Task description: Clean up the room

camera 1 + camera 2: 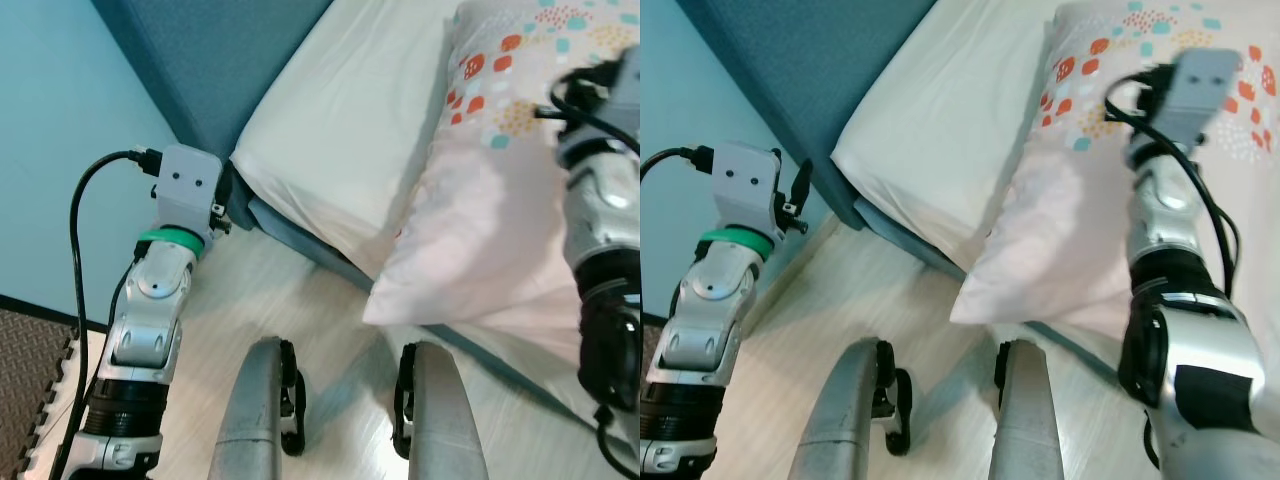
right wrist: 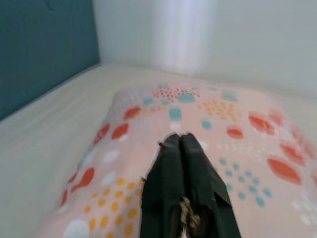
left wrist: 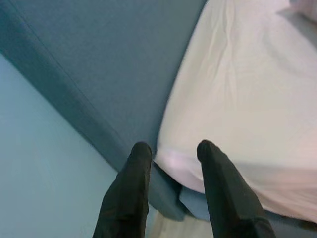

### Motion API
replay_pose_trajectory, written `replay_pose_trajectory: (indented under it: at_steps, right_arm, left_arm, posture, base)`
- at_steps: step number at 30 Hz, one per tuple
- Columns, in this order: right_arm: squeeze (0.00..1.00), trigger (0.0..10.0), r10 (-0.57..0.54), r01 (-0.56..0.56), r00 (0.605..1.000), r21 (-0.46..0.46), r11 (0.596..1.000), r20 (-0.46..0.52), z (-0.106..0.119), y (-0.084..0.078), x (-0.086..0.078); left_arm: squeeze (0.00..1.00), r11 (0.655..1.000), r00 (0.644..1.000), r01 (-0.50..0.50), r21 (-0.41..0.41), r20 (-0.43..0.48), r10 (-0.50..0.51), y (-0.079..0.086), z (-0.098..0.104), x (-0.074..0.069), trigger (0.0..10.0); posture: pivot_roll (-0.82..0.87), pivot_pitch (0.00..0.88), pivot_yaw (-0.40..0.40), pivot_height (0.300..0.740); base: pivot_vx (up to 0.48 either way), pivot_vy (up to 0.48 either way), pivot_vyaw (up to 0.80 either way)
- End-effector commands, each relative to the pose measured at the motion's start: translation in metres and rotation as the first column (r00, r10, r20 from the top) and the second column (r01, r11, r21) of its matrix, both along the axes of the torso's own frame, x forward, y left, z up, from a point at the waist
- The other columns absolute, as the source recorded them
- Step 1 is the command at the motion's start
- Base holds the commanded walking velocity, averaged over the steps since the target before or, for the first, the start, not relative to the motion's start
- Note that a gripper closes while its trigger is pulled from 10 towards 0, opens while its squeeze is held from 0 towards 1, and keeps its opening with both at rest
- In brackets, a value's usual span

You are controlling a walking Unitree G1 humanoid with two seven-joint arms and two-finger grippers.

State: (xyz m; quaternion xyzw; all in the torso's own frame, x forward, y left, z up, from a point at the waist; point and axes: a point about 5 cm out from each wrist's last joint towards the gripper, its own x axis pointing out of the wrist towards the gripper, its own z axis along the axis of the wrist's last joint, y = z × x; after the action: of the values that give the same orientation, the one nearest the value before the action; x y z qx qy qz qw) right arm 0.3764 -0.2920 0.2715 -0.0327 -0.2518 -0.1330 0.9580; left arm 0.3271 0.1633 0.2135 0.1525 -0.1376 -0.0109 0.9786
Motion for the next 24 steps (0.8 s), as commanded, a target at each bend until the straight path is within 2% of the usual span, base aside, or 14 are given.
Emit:
replay_pose_trajectory:
  at_steps: [1,2,5,6,9,10,12,15,17,18,19,21,22,24]
  right_arm:
    - [0.00,10.0,-0.071,0.073,0.996,-0.048,0.996,0.050,-0.006,-0.020,-0.019]
    - [0.00,10.0,-0.133,0.141,0.988,-0.104,0.985,0.076,-0.008,-0.035,-0.036]
    - [0.00,10.0,-0.172,0.184,0.980,-0.143,0.972,0.096,-0.008,-0.044,-0.047]
    - [0.00,10.0,-0.242,0.252,0.967,-0.161,0.954,0.077,-0.016,-0.061,-0.063]
    - [0.00,10.0,-0.390,0.366,0.905,-0.156,0.917,-0.172,-0.081,-0.102,-0.098]
    - [0.00,10.0,-0.390,0.366,0.905,-0.156,0.917,-0.172,-0.081,-0.102,-0.098]
    - [0.00,10.0,-0.411,0.394,0.859,-0.120,0.911,-0.305,-0.115,-0.108,-0.107]
    - [0.00,10.0,-0.415,0.405,0.846,-0.104,0.909,-0.335,-0.124,-0.109,-0.109]
    - [0.00,10.0,-0.442,0.442,0.801,-0.099,0.891,-0.403,-0.135,-0.110,-0.111]
    - [0.00,10.0,-0.442,0.442,0.801,-0.099,0.891,-0.403,-0.135,-0.110,-0.111]
    - [0.00,10.0,-0.464,0.472,0.768,-0.099,0.876,-0.442,-0.140,-0.113,-0.112]
    - [0.00,10.0,-0.464,0.472,0.768,-0.099,0.876,-0.442,-0.140,-0.113,-0.112]
    - [0.00,10.0,-0.467,0.483,0.739,-0.101,0.870,-0.485,-0.145,-0.113,-0.112]
    - [0.00,10.0,-0.451,0.476,0.728,-0.092,0.874,-0.516,-0.147,-0.111,-0.109]
  left_arm:
    - [0.00,1.000,1.000,0.006,-0.004,-0.027,-0.006,0.000,-0.007,-0.004,10.0]
    - [0.00,1.000,1.000,0.008,-0.005,-0.030,-0.008,-0.001,-0.007,-0.005,10.0]
    - [0.00,1.000,0.999,0.009,-0.006,-0.033,-0.010,-0.001,-0.008,-0.005,10.0]
    - [0.00,1.000,0.999,0.010,-0.008,-0.038,-0.010,0.000,-0.009,-0.005,10.0]
    - [0.00,1.000,0.998,0.012,-0.022,-0.053,-0.013,-0.001,-0.011,-0.002,10.0]
    - [0.00,1.000,0.998,0.012,-0.022,-0.053,-0.013,-0.001,-0.011,-0.002,10.0]
    - [0.00,0.999,0.998,0.017,-0.027,-0.057,-0.019,-0.002,-0.012,-0.002,10.0]
    - [0.00,0.999,0.998,0.019,-0.028,-0.058,-0.021,-0.002,-0.012,-0.002,10.0]
    - [0.00,0.999,0.998,0.018,-0.027,-0.058,-0.019,-0.002,-0.012,-0.002,10.0]
    - [0.00,0.999,0.998,0.018,-0.027,-0.058,-0.019,-0.002,-0.012,-0.002,10.0]
    - [0.00,1.000,0.998,0.014,-0.027,-0.059,-0.015,-0.001,-0.012,-0.003,10.0]
    - [0.00,1.000,0.998,0.014,-0.027,-0.059,-0.015,-0.001,-0.012,-0.003,10.0]
    - [0.00,1.000,0.998,0.009,-0.025,-0.061,-0.011,0.000,-0.012,-0.004,10.0]
    - [0.00,1.000,0.998,0.005,-0.023,-0.063,-0.007,0.001,-0.013,-0.004,10.0]
  posture:
    - [0.01,0.271,0.144,0.620]
    - [0.01,0.271,0.144,0.620]
    - [0.01,0.271,0.144,0.620]
    - [-0.03,0.268,0.143,0.620]
    - [-0.06,0.262,0.153,0.620]
    - [-0.06,0.262,0.153,0.620]
    - [-0.05,0.260,0.156,0.620]
    - [-0.05,0.260,0.156,0.620]
    - [-0.04,0.254,0.152,0.620]
    - [-0.04,0.254,0.152,0.620]
    - [-0.03,0.255,0.153,0.620]
    - [-0.03,0.255,0.153,0.620]
    - [-0.03,0.254,0.154,0.620]
    - [-0.02,0.254,0.156,0.620]
  base:
    - [0.000,0.000,0.00]
    - [0.000,0.000,0.00]
    - [0.000,0.000,0.00]
    - [0.000,0.000,0.00]
    - [0.000,0.000,0.00]
    - [0.000,0.000,0.00]
    - [0.000,0.000,0.00]
    - [0.000,0.000,0.00]
    - [0.000,0.000,0.00]
    - [0.000,0.000,0.00]
    - [0.000,0.000,0.00]
    - [0.000,0.000,0.00]
    - [0.000,0.000,0.00]
    - [0.000,0.000,0.00]
